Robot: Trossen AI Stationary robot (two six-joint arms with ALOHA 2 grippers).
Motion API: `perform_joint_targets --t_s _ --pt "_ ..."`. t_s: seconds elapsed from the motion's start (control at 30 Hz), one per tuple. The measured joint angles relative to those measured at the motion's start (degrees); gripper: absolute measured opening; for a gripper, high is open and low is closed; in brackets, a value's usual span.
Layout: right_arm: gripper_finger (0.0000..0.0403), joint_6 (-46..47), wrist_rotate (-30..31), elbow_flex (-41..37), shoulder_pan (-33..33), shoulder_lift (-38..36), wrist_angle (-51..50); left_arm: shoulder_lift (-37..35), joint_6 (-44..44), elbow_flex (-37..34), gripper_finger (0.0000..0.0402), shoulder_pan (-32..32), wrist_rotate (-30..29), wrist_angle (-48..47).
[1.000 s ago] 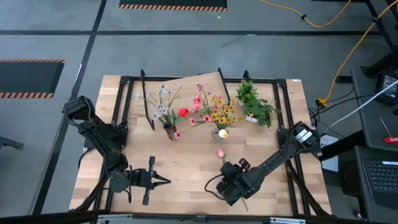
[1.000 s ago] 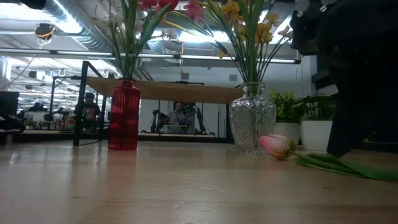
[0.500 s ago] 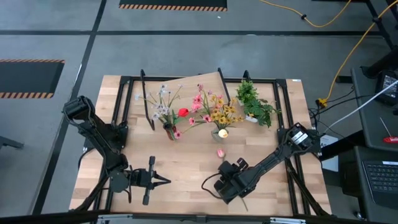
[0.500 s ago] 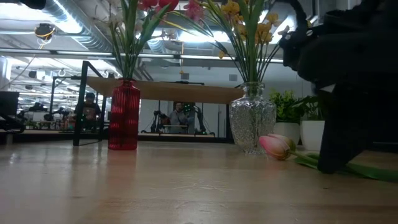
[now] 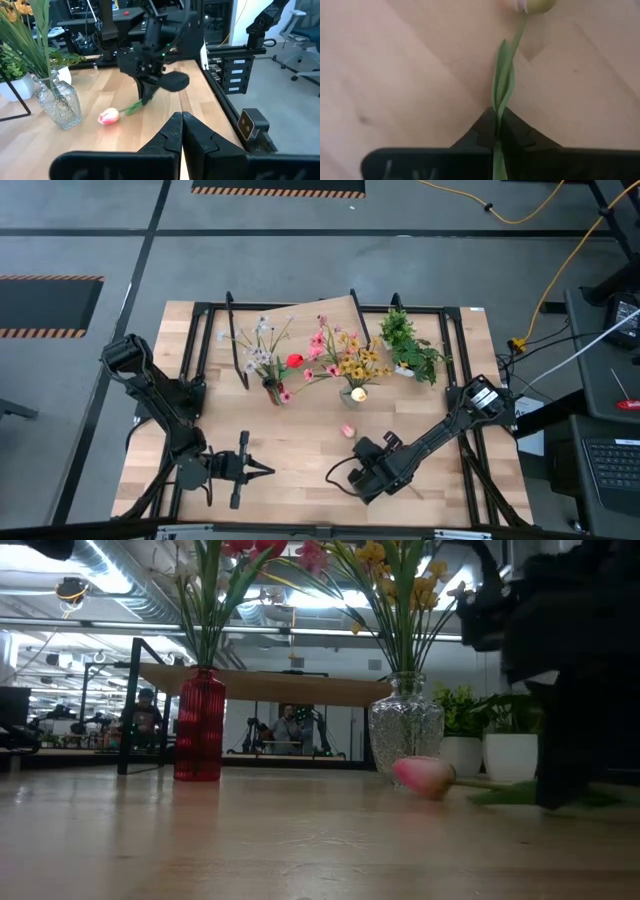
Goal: Pick and place flowers into a vace then onto a shelf
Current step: Put the pink flower into the transparent flower vase
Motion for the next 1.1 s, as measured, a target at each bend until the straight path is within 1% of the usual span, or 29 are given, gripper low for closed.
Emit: perform_joint_targets --t_s 0.1,0.23,0.37,0.53,0.7,0.77,0.97,1.03,1.1 --pt "0.0011 -2.56 -0.19 0.00 0.00 -1.54 0.21 0.00 -0.35 0.00 0.0002 0.02 -0.02 -0.32" --pt "0.0006 -8.22 0.95 0.02 0.00 -4.31 0.85 0.00 -0.60 -0.02 0.0002 0.30 0.00 -0.78" --pt "0.0005 -15.30 4.56 0.02 0.00 -7.49 2.63 0.00 -1.20 -0.02 0.0003 0.33 -1.08 -1.24" --pt "0.0004 -26.65 7.13 0.13 0.04 -11.42 5.86 0.00 -1.85 -0.02 0.0002 0.42 -1.31 -1.43" --pt "0.0003 -31.36 10.95 0.13 0.10 -14.06 5.54 0.00 -2.05 -0.02 0.0003 0.42 -1.31 -1.68" --pt "0.0003 -32.25 13.01 0.13 0.60 -14.53 5.73 0.00 -2.68 -0.02 0.0002 0.42 -1.29 -2.52" --pt "0.0002 -35.32 23.65 0.13 4.03 -14.61 9.39 0.00 -5.26 -0.02 0.0003 0.48 -1.15 -5.68" --pt "0.0002 -35.57 26.14 0.13 5.11 -14.63 10.46 0.00 -5.44 -0.02 0.0002 0.52 -0.86 -5.81" --pt "0.0002 -35.64 27.36 0.13 5.88 -14.63 11.42 0.00 -5.42 -0.02 0.0002 0.52 -0.84 -5.83"
